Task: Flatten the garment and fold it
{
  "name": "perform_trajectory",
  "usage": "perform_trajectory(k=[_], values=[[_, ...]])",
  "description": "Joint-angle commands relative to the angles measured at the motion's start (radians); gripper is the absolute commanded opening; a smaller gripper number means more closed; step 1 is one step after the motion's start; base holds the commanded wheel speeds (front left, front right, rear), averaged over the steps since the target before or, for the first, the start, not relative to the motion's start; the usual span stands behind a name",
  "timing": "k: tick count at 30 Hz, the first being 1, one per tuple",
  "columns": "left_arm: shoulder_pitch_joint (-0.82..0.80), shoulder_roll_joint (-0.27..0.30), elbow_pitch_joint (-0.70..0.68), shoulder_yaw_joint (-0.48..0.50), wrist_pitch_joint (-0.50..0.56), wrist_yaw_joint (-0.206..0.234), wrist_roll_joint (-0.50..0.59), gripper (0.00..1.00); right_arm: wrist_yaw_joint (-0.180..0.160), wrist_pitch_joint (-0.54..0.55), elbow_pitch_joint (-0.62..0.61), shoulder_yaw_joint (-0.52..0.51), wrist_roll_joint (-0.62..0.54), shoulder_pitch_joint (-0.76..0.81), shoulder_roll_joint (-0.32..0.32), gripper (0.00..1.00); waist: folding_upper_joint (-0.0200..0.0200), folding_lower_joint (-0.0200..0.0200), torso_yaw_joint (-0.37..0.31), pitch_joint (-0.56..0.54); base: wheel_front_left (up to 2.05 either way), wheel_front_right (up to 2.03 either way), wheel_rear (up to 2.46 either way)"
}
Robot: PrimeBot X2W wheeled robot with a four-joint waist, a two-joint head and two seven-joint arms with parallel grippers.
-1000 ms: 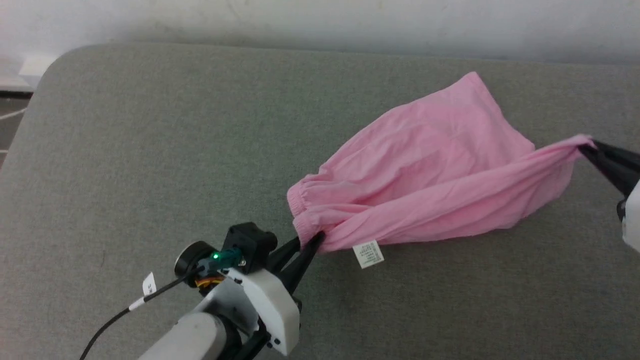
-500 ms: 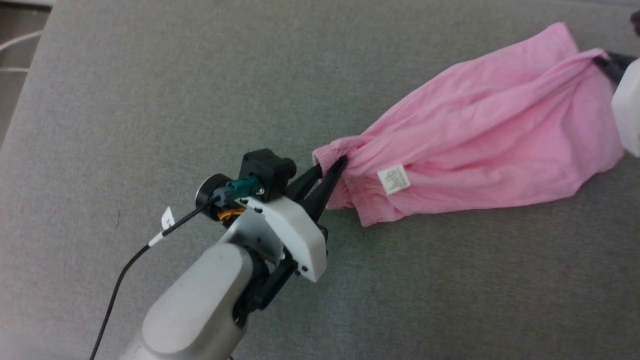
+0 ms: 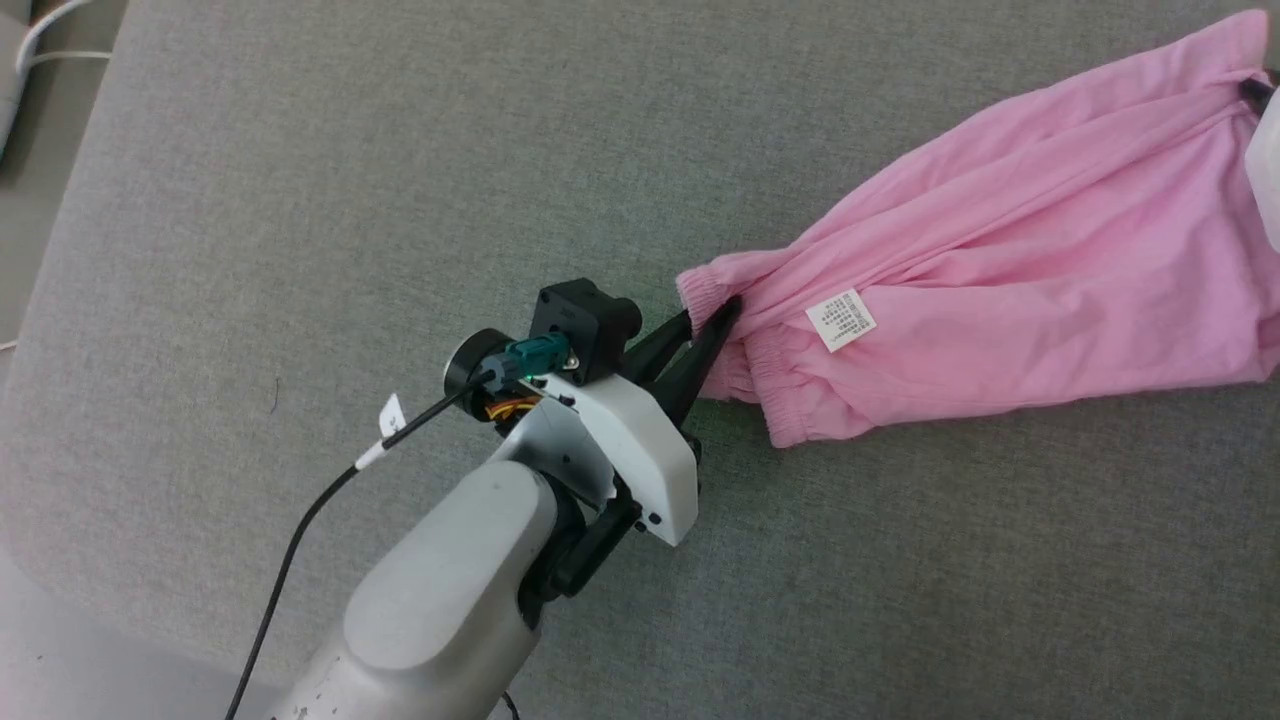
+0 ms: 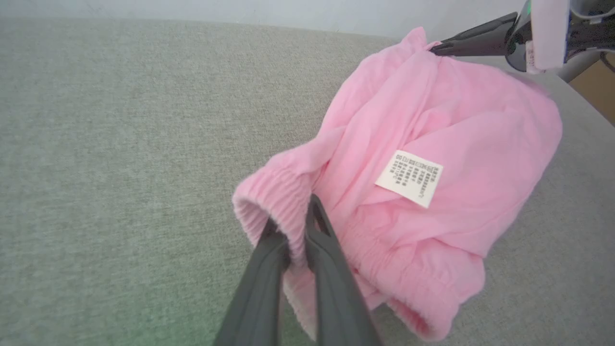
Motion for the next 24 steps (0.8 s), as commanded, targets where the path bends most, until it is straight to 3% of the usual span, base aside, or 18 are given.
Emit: perform_trajectory(k=[1,2,12,24], values=[[-0.009,-0.002,0.016,-0.003,-0.009,-0.003,-0.002,0.34,-0.002,-0.033,0.022,0.0,0.008,-0.015,0.009,1.0,0.0,-0.0001,-0.004,-0.012,0.0,0.0,0.0],[-0.007,-0.002,0.022,-0.003,-0.015,-0.004,-0.002,1.0,-0.002,-0.055,0.034,0.003,0.012,-0.016,0.017,1.0,0.0,-0.0001,-0.007,-0.02,0.0,0.0,0.0],[0.047,0.027,0.022,0.049,-0.128,0.015,-0.016,1.0,-0.002,-0.269,0.086,0.06,0.081,0.018,0.067,1.0,0.0,-0.0001,-0.063,-0.172,0.0,0.0,0.0],[0.186,0.095,-0.02,0.148,-0.294,0.15,0.025,1.0,-0.002,-0.594,0.075,-0.011,0.121,0.16,0.095,1.0,0.0,-0.0001,-0.138,-0.341,0.0,0.0,0.0]])
